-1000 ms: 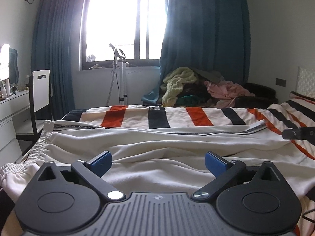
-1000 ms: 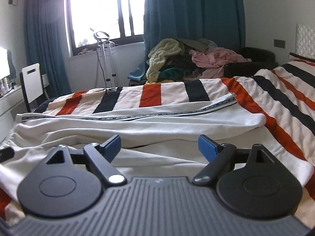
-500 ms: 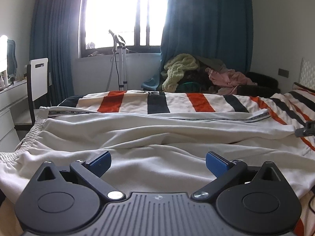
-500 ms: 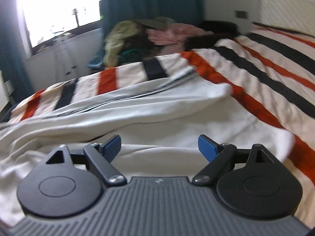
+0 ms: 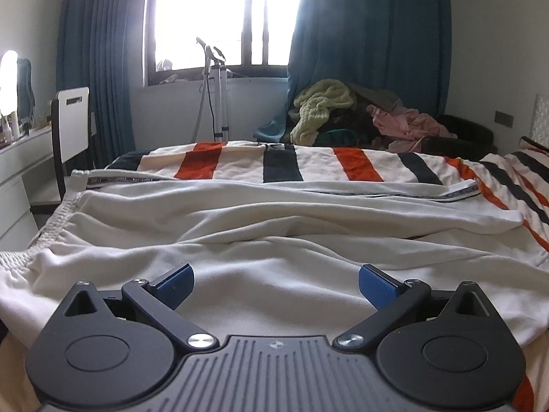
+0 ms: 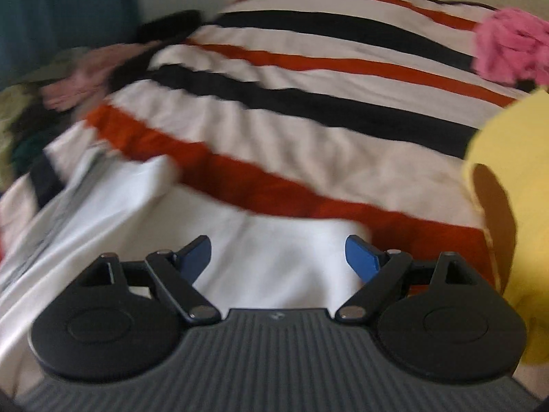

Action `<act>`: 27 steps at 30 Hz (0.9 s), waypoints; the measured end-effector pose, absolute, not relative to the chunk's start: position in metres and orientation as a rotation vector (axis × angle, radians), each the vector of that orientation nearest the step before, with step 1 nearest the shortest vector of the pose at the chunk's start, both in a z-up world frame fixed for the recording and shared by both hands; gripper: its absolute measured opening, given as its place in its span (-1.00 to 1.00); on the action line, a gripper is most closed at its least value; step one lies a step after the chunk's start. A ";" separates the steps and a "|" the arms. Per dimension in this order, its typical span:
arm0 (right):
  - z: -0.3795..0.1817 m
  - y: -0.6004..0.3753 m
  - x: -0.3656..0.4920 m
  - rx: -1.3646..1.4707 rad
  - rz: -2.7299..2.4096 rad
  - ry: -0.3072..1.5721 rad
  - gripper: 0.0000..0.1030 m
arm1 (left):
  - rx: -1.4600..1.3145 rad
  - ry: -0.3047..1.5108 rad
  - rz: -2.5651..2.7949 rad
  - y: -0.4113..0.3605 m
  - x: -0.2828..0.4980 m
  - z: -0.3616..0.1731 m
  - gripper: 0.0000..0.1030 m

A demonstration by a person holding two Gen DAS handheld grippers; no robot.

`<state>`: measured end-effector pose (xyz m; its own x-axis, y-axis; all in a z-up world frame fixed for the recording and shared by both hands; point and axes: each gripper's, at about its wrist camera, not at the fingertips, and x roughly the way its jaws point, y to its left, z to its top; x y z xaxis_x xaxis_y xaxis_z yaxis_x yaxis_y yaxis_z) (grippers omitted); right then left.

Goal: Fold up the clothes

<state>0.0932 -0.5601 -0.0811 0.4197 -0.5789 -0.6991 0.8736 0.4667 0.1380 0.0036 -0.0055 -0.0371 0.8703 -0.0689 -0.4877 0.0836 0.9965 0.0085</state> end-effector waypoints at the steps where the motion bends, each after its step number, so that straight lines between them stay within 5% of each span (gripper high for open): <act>1: -0.087 -0.568 0.092 0.543 -1.004 0.639 0.68 | 0.029 0.512 -0.077 -0.006 0.004 -0.038 0.99; 8: -0.131 -0.599 0.084 0.720 -1.044 0.754 0.69 | 0.040 0.537 -0.074 -0.011 0.010 -0.043 0.99; 22: -0.111 -0.595 0.068 1.064 -0.590 0.433 0.70 | 0.036 0.540 -0.059 -0.010 0.011 -0.045 0.99; 27: -0.114 -0.587 0.075 1.073 -0.559 0.503 0.38 | 0.027 0.550 -0.052 -0.010 0.014 -0.046 0.99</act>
<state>0.0749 -0.5869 -0.1135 0.7554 -0.1792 -0.6302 0.6457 0.3673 0.6695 0.0135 -0.0100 -0.0465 0.8511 -0.0417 -0.5234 0.0563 0.9983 0.0119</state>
